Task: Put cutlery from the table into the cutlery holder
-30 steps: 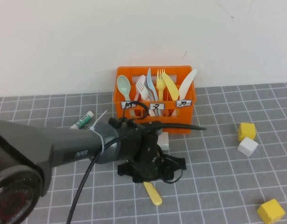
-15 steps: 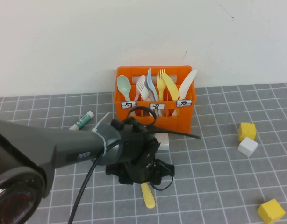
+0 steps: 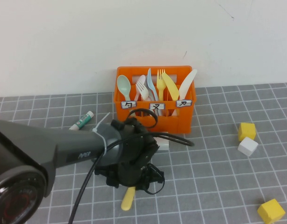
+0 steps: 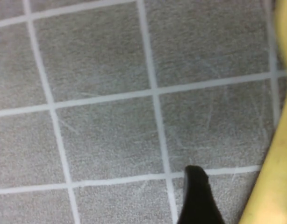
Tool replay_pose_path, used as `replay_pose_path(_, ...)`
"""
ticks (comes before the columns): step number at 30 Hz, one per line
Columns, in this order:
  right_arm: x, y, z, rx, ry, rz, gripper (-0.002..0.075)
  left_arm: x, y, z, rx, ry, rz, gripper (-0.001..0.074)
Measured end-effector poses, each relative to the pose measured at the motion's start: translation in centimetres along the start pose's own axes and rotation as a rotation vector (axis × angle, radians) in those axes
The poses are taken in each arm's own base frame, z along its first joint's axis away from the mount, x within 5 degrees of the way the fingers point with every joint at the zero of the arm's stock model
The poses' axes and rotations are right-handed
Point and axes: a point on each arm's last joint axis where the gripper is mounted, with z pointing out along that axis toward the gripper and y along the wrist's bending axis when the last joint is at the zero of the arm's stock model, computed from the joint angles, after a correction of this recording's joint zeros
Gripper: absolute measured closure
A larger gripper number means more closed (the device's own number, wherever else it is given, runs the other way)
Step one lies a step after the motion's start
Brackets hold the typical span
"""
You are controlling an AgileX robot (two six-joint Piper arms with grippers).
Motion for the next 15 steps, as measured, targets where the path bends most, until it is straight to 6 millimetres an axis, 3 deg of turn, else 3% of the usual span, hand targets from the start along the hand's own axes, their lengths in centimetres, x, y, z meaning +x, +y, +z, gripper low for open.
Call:
replay_pose_path(8, -0.02, 0.05, 0.0, -0.006, -0.002, 0.004, 0.0727, -0.12, -0.39, 0.08, 0.096, 0.024, 0.06, 0.0356)
replay_pose_path(15, -0.05, 0.14, 0.0, -0.015, -0.005, 0.011, 0.0727, -0.03, -0.61, 0.06, 0.121, 0.029, 0.11, 0.0426)
